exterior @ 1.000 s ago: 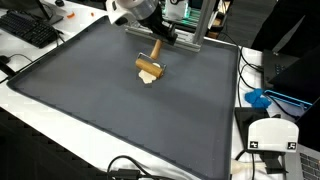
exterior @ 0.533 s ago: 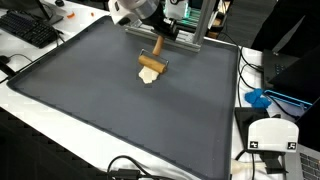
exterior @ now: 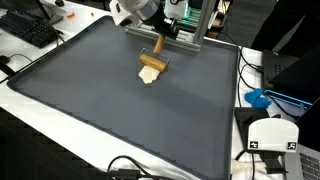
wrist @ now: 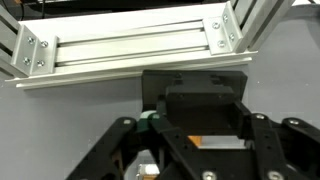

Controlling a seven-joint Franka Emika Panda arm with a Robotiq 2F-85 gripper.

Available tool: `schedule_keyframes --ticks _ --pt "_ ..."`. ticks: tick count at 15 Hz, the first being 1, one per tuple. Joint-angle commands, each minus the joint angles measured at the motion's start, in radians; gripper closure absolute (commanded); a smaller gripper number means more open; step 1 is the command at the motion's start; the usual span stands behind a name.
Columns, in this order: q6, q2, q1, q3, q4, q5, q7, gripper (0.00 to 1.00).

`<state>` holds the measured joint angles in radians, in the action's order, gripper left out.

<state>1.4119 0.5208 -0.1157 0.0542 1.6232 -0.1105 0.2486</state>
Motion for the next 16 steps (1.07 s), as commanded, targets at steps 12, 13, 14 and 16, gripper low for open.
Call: schedule_keyframes --ticks 12,13,14,16 --pt "-0.012 0.069 0.007 -0.012 -0.087 -0.038 0.014 0.65" --pt "-0.011 0.072 0.008 -0.014 -0.091 -0.041 0.015 0.65" --pt "-0.007 0.072 0.009 -0.016 -0.094 -0.044 0.017 0.65" --pt "-0.007 0.077 0.012 -0.018 -0.103 -0.049 0.018 0.65"
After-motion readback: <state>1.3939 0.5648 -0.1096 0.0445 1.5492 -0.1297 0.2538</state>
